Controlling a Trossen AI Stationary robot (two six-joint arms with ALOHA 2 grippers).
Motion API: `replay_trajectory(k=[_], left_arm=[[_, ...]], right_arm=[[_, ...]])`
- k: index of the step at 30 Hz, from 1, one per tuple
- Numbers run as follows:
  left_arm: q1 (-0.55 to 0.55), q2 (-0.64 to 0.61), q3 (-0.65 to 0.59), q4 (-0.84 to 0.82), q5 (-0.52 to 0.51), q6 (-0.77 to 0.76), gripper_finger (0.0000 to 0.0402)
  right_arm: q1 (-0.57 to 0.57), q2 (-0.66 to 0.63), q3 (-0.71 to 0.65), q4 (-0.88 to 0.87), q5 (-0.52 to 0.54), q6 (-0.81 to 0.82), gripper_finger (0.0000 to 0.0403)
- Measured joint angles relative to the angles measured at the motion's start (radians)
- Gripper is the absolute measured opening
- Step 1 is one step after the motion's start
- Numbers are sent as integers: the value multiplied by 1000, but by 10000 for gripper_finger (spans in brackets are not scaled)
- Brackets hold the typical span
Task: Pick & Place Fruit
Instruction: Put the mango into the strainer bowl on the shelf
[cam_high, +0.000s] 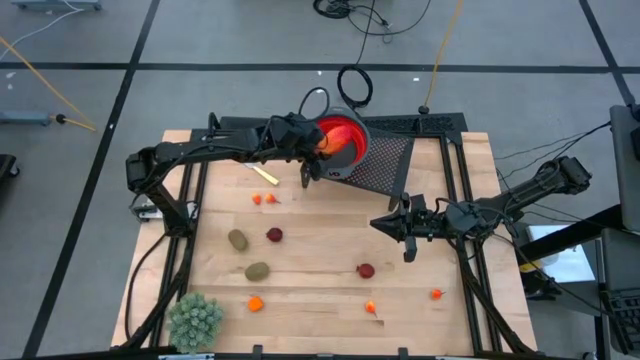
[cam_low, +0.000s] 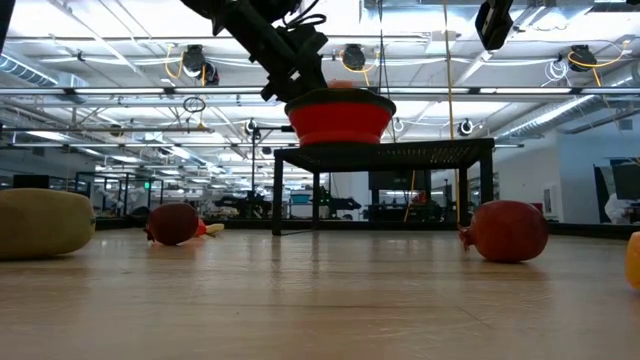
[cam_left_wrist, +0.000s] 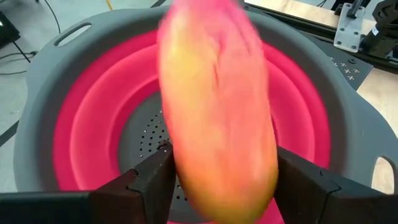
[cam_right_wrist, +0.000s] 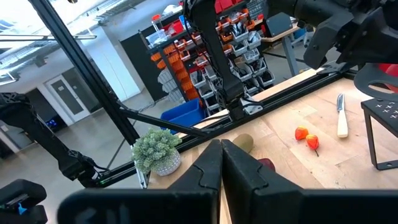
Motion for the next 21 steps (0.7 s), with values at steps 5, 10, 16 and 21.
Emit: replay_trajectory(k=[5,10,16,21], left_arm=[[0,0,0,0,0,3,227],[1,0,0,1,-2,6,227],[12,0,0,6,-9,5,227],[13,0,0,9,-9,5,228]], right_arm=[[0,0,0,0,0,0,1],[0,0,0,0,0,0,1],[0,0,0,0,0,0,1],[0,0,0,0,-1,0,1]])
